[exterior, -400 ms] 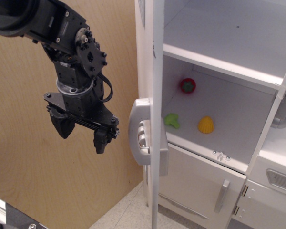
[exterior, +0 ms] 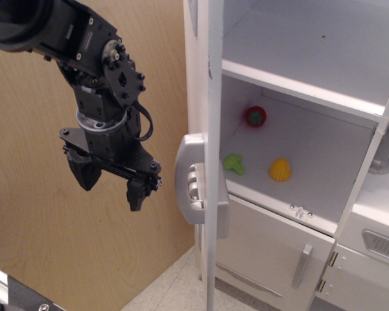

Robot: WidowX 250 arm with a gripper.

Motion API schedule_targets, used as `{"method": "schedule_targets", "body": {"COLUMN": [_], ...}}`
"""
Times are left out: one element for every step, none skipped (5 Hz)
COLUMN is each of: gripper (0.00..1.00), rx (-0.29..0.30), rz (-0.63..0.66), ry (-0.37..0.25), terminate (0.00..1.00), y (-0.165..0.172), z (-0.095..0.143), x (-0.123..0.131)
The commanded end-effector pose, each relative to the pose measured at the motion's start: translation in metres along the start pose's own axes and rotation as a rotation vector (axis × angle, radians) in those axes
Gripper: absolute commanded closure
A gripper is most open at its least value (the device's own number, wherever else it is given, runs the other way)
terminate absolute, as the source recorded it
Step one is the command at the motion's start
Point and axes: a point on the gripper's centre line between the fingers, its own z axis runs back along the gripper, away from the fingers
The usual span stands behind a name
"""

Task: Close fridge

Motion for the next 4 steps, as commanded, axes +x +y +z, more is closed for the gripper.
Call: {"method": "schedule_targets", "body": {"gripper": [0.00,0.00,0.00,0.00], "rx": [-0.016,-0.037,-0.040,-0.052], "rz": [0.059,0.081,0.098,0.058], "ry": [-0.052,-0.068,-0.122,-0.141], "terminate": [0.00,0.00,0.00,0.00], "y": [-0.003,-0.011,-0.025,-0.041], "z": [0.002,0.008,0.016,0.021], "x": [0.032,0.047,0.059,0.057]}}
